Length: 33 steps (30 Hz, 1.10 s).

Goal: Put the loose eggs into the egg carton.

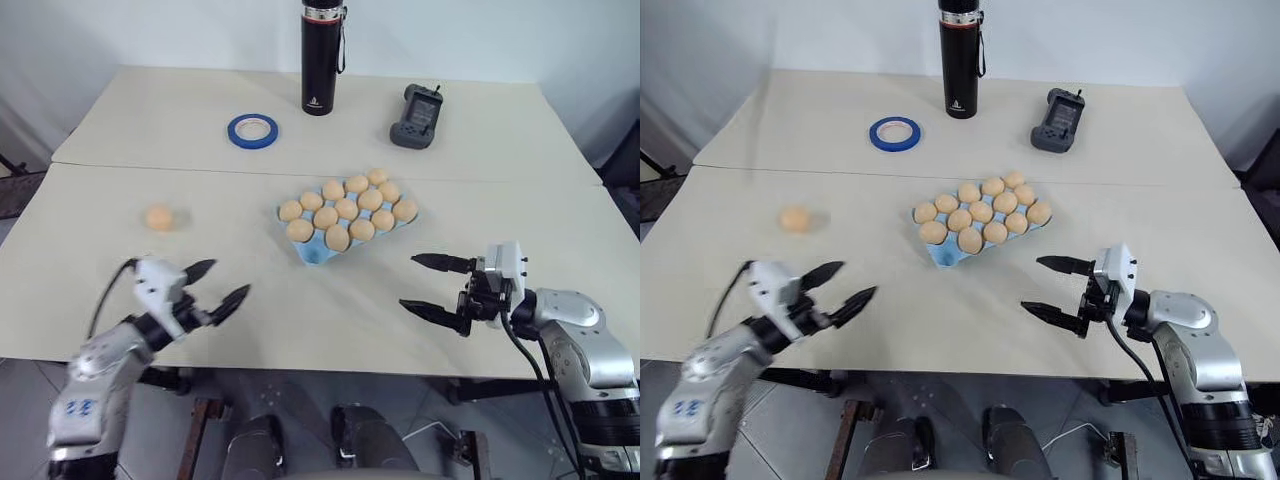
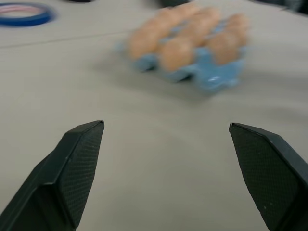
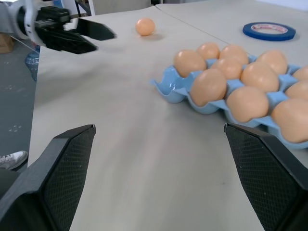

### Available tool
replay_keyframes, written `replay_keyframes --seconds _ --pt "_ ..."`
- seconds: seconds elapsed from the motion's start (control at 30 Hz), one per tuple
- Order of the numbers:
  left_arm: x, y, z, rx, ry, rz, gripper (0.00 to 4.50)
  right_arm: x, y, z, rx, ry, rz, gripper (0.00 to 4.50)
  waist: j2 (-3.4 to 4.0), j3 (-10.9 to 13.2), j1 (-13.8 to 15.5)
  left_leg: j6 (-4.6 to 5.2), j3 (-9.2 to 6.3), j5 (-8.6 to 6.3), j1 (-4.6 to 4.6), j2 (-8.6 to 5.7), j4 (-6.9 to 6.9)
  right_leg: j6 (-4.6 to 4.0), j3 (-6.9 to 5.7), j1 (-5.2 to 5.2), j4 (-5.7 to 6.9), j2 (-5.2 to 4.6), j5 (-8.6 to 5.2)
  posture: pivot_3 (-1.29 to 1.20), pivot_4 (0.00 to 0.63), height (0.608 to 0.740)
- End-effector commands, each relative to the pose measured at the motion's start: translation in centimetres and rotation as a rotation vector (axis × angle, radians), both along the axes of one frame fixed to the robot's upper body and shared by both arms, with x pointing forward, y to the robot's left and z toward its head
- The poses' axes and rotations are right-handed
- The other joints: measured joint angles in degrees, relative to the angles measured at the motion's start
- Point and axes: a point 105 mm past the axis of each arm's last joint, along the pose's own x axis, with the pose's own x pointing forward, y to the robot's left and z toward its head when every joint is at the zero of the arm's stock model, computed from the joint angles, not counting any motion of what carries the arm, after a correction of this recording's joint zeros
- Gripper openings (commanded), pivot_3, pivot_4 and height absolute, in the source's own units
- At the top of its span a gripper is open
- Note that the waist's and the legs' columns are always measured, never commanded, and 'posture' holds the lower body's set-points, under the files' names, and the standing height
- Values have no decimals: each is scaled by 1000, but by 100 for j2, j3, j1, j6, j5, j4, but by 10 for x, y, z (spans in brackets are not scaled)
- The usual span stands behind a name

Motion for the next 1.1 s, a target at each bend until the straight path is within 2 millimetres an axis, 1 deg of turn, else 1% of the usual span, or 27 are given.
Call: replay_keyframes --seconds 0.03,0.1,0.2,0.3,0.33,0.4,0.43,0.47,0.63,0.73,0.83,0.97,1.1 --pt "-10 31 16 -3 -74 107 4439 0 2 6 4 -38 19 4500 0 0 6 0 0 0 0 0 -2 -3 -1 -1 0 0 -2 0 150 740" --pt "-15 44 16 12 -75 146 4439 0 2 5 5 -36 25 4500 0 0 14 2 -2 -1 -1 0 -5 -6 -4 -1 -2 0 -4 0 150 740" --pt "-19 53 16 29 -74 171 4439 2 4 4 6 -36 34 4500 0 0 6 6 -3 -4 -2 1 -7 -8 -5 -1 -7 0 -5 0 150 740" --pt "-14 69 23 23 -107 253 4439 5 6 5 10 -42 38 4500 0 0 2 3 -2 -7 -2 1 -7 -9 -6 -1 -7 0 -5 0 150 740" --pt "-10 78 25 22 -117 299 4439 5 6 6 10 -44 40 4500 0 0 1 2 -2 -7 -1 1 -7 -10 -6 -1 -5 0 -5 0 150 740" --pt "9 96 22 41 -115 423 4439 7 7 5 7 -44 44 4500 0 0 18 1 -3 -7 0 2 -7 -11 -7 -2 -3 0 -6 0 150 740" --pt "19 100 23 38 -133 455 4439 7 8 5 7 -44 47 4500 0 0 21 1 -5 -6 -1 2 -6 -11 -9 -1 -3 0 -5 0 150 740" --pt "26 101 25 34 -147 469 4439 8 8 5 7 -44 49 4500 0 0 31 2 -7 -5 -1 2 -5 -12 -12 -2 -1 1 -4 0 150 740" --pt "63 93 37 19 -195 459 4439 11 11 5 3 -45 59 4500 -3 -2 29 10 4 -1 -7 1 -3 -1 -10 -2 -8 -3 4 0 150 740" --pt "86 90 43 15 -208 444 4439 12 12 6 3 -49 61 4500 -3 -2 23 -11 8 7 -8 3 -5 2 -9 -7 -8 2 2 0 150 740" --pt "101 92 46 14 -204 445 4439 12 11 7 1 -54 55 4500 -3 -2 4 -21 12 10 -9 7 -6 3 -5 -14 -4 9 0 0 150 740" --pt "116 97 40 43 -170 461 4439 10 8 7 -4 -54 42 4500 -3 -2 3 -23 17 10 -9 8 -3 5 -3 -16 -1 10 -1 0 150 740" --pt "131 96 32 30 -103 470 4439 8 6 6 -7 -50 31 4500 -3 -1 29 -21 18 10 -10 6 2 7 -4 -15 0 7 -2 0 150 740"
